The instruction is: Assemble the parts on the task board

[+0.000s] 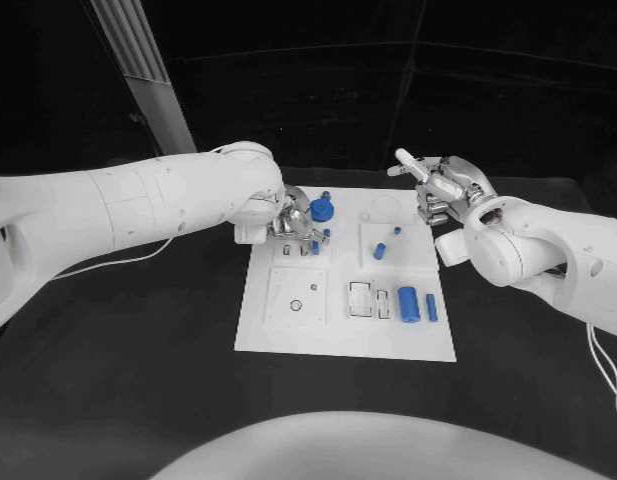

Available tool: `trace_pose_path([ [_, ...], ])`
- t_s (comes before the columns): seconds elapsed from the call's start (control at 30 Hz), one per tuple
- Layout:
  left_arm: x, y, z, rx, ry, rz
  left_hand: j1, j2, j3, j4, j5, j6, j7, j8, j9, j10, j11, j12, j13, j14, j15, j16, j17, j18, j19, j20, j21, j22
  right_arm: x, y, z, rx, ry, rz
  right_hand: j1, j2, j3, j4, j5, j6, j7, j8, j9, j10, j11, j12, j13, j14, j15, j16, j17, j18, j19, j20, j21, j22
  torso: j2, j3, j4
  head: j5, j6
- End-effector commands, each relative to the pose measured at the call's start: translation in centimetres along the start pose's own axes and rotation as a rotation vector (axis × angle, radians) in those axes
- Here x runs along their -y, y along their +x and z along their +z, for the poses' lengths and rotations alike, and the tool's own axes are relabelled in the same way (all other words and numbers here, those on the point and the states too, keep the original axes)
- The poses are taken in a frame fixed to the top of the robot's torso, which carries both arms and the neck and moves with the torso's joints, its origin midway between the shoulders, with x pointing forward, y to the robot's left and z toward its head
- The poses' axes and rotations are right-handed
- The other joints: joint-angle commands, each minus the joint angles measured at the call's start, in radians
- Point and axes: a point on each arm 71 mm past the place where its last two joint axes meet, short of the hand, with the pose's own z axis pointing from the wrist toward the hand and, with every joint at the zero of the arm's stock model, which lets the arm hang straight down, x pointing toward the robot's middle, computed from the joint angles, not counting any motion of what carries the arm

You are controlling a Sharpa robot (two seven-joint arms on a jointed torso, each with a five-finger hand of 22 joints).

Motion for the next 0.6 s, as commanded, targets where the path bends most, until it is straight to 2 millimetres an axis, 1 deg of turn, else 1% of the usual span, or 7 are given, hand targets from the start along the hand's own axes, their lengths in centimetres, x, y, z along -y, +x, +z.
trace_pose_path([
  [0.03, 0.11, 0.04, 0.02, -0.010, -0.002, 0.011, 0.018, -0.004, 0.004, -0.002, 0.060, 0.008, -0.003, -0.011, 0.007, 0.102, -0.008, 0.002, 0.263, 0.106, -0.005, 0.003, 0.263, -0.007, 0.103, -0.009, 0.004, 0.263, -0.04, 0.07, 0.04, -0.008, 0.001, 0.003, 0.009, 0.000, 0.005, -0.001, 0.004, 0.005, 0.042, 0.007, -0.002, 0.104, -0.005, 0.003, 0.263, 0.104, -0.009, 0.002, 0.263, -0.007, 0.104, -0.007, 0.003, 0.263, 0.000, -0.0002, 0.0005, -0.001, -0.002],
  [0.07, 0.14, 0.06, 0.04, -0.011, -0.001, 0.011, 0.020, -0.005, 0.006, -0.002, 0.076, 0.009, -0.004, -0.015, 0.010, 0.102, -0.009, 0.002, 0.263, 0.106, -0.006, 0.003, 0.263, -0.007, 0.103, -0.010, 0.004, 0.263, -0.02, 0.07, 0.04, -0.008, 0.002, 0.003, 0.009, 0.000, 0.005, -0.001, 0.004, 0.005, 0.042, 0.007, -0.002, 0.104, -0.005, 0.003, 0.263, 0.104, -0.009, 0.002, 0.263, -0.007, 0.104, -0.007, 0.003, 0.263, 0.001, -0.0001, 0.0006, -0.001, -0.002],
  [0.17, 0.18, 0.09, 0.08, -0.013, 0.000, 0.012, 0.028, -0.009, 0.017, -0.001, 0.144, 0.011, -0.005, -0.025, 0.017, 0.102, -0.010, 0.002, 0.263, 0.106, -0.007, 0.003, 0.263, -0.007, 0.103, -0.011, 0.004, 0.263, 0.03, 0.07, 0.04, -0.008, 0.004, 0.003, 0.010, 0.001, 0.005, -0.001, 0.004, 0.005, 0.042, 0.007, -0.002, 0.104, -0.005, 0.003, 0.263, 0.104, -0.009, 0.002, 0.263, -0.007, 0.104, -0.007, 0.003, 0.263, 0.000, 0.0001, 0.0010, -0.001, -0.004],
  [0.2, 0.18, 0.09, 0.09, -0.014, -0.001, 0.013, 0.028, -0.010, 0.020, -0.002, 0.153, 0.012, -0.005, -0.028, 0.019, 0.102, -0.010, 0.002, 0.263, 0.106, -0.007, 0.003, 0.263, -0.007, 0.103, -0.011, 0.004, 0.263, 0.04, 0.07, 0.04, -0.008, 0.005, 0.003, 0.010, 0.001, 0.005, -0.001, 0.004, 0.005, 0.042, 0.007, -0.002, 0.104, -0.005, 0.003, 0.263, 0.104, -0.009, 0.002, 0.263, -0.007, 0.104, -0.007, 0.003, 0.263, 0.000, 0.0001, 0.0010, 0.000, -0.004],
  [0.33, 0.10, 0.05, 0.12, -0.014, -0.004, 0.012, 0.032, -0.009, 0.027, -0.002, 0.167, 0.013, -0.005, -0.032, 0.023, 0.102, -0.010, 0.002, 0.263, 0.106, -0.007, 0.003, 0.263, -0.007, 0.103, -0.011, 0.004, 0.263, 0.07, 0.08, 0.04, -0.008, 0.007, 0.003, 0.011, 0.002, 0.005, 0.000, 0.005, 0.005, 0.042, 0.007, -0.002, 0.104, -0.005, 0.003, 0.263, 0.104, -0.009, 0.002, 0.263, -0.007, 0.104, -0.007, 0.003, 0.263, 0.001, 0.0003, 0.0007, 0.000, -0.004],
  [0.43, 0.01, 0.01, 0.13, -0.013, -0.005, 0.011, 0.035, -0.007, 0.034, -0.002, 0.178, 0.015, -0.006, -0.036, 0.026, 0.102, -0.011, 0.002, 0.263, 0.106, -0.008, 0.003, 0.263, -0.007, 0.103, -0.012, 0.004, 0.263, 0.10, 0.09, 0.05, -0.008, 0.009, 0.003, 0.012, 0.003, 0.006, 0.000, 0.005, 0.004, 0.042, 0.007, -0.003, 0.104, -0.005, 0.003, 0.263, 0.104, -0.009, 0.002, 0.263, -0.007, 0.104, -0.007, 0.003, 0.263, 0.001, -0.0003, 0.0000, -0.001, -0.006],
  [0.6, -0.03, 0.00, 0.13, -0.014, -0.005, 0.011, 0.042, -0.004, 0.045, -0.003, 0.188, 0.018, -0.008, -0.039, 0.031, 0.102, -0.013, 0.002, 0.263, 0.106, -0.009, 0.003, 0.263, -0.007, 0.103, -0.012, 0.004, 0.263, 0.13, 0.07, 0.05, -0.006, 0.012, 0.002, 0.014, 0.003, 0.007, 0.000, 0.005, 0.004, 0.042, 0.007, -0.003, 0.104, -0.005, 0.003, 0.263, 0.104, -0.009, 0.002, 0.263, -0.007, 0.104, -0.007, 0.003, 0.263, 0.000, -0.0001, 0.0004, -0.003, -0.008],
])
